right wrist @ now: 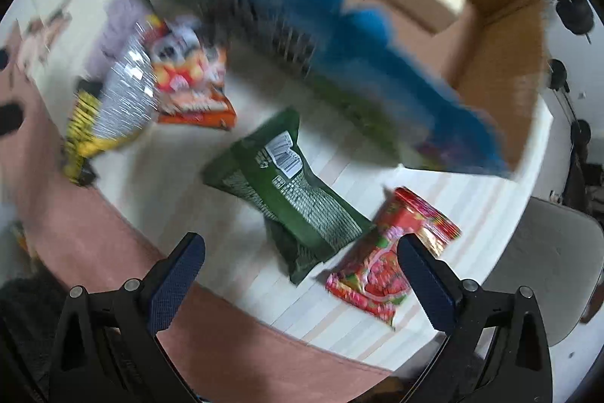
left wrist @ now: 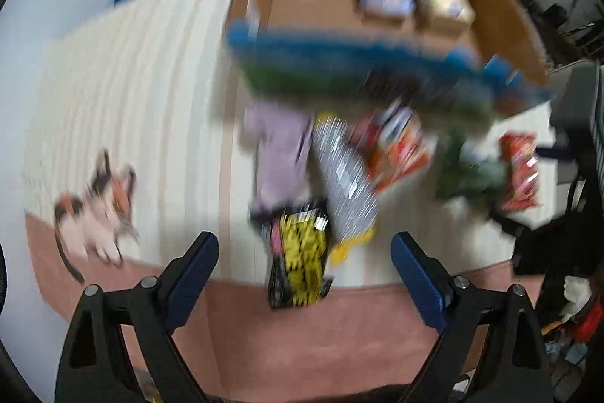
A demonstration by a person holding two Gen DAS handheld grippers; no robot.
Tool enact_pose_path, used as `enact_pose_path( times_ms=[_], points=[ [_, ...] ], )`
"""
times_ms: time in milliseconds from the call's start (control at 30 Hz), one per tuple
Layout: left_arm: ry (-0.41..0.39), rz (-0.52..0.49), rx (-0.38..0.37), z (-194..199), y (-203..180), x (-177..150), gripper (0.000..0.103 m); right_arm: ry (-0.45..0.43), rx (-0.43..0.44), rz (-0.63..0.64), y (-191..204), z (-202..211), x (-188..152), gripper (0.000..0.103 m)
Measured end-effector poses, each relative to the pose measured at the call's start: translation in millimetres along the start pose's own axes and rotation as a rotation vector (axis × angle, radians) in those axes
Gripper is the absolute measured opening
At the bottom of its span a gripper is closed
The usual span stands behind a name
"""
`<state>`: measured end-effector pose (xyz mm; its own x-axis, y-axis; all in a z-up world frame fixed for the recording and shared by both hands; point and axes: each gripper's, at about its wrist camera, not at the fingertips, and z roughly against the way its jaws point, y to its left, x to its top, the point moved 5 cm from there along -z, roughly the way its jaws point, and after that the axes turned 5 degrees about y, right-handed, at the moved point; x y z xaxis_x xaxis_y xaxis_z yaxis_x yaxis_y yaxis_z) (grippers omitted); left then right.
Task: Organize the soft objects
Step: 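Grasp the black shoe wipe pack with the left tool while the right tool grasps the green snack bag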
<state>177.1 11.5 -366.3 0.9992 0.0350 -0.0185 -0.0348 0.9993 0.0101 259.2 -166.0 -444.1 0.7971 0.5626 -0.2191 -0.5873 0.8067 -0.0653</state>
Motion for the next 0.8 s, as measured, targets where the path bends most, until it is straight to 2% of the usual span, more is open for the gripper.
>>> enact_pose_path(
  times_ms=[67, 100, 133, 167, 300, 433, 533, 600, 667, 767, 800],
  points=[
    [0.05, 0.023, 0.005, -26, 4, -15, 0.089, 0.025, -0.031, 0.004, 1, -20, 6, 0.101],
    [0.072, 0.034, -0.003, -35, 6, -19, 0.089, 0.034, -0.045, 0.001, 4, -30, 8, 0.095],
    [0.096, 0.045, -0.006, -47, 10, -23, 0.089, 0.039, -0.045, -0.006, 4, -35, 9, 0.082],
    [0.11, 0.048, 0.0, -56, 12, -26, 0.089, 0.054, -0.032, -0.018, 6, -43, 9, 0.074],
    [0.152, 0.067, 0.01, -80, 19, -34, 0.089, 0.082, 0.008, -0.114, 10, -55, 1, 0.059],
    [0.187, 0.067, 0.006, -97, 20, -41, 0.089, 0.162, 0.213, -0.273, 21, -63, -23, 0.057],
    [0.202, 0.074, -0.022, -104, 18, -41, 0.089, 0.164, 0.358, -0.353, 32, -67, -37, 0.059],
    [0.201, 0.062, -0.017, -107, 14, -38, 0.089, 0.146, 0.378, -0.388, 34, -69, -42, 0.066],
    [0.207, 0.044, 0.005, -111, 8, -36, 0.089, 0.121, 0.364, -0.416, 36, -73, -46, 0.067],
    [0.199, 0.039, -0.007, -114, 3, -35, 0.077, 0.095, 0.332, -0.447, 37, -81, -51, 0.067],
    [0.192, 0.039, -0.008, -112, 1, -35, 0.069, 0.089, 0.328, -0.459, 37, -84, -53, 0.065]
  ],
)
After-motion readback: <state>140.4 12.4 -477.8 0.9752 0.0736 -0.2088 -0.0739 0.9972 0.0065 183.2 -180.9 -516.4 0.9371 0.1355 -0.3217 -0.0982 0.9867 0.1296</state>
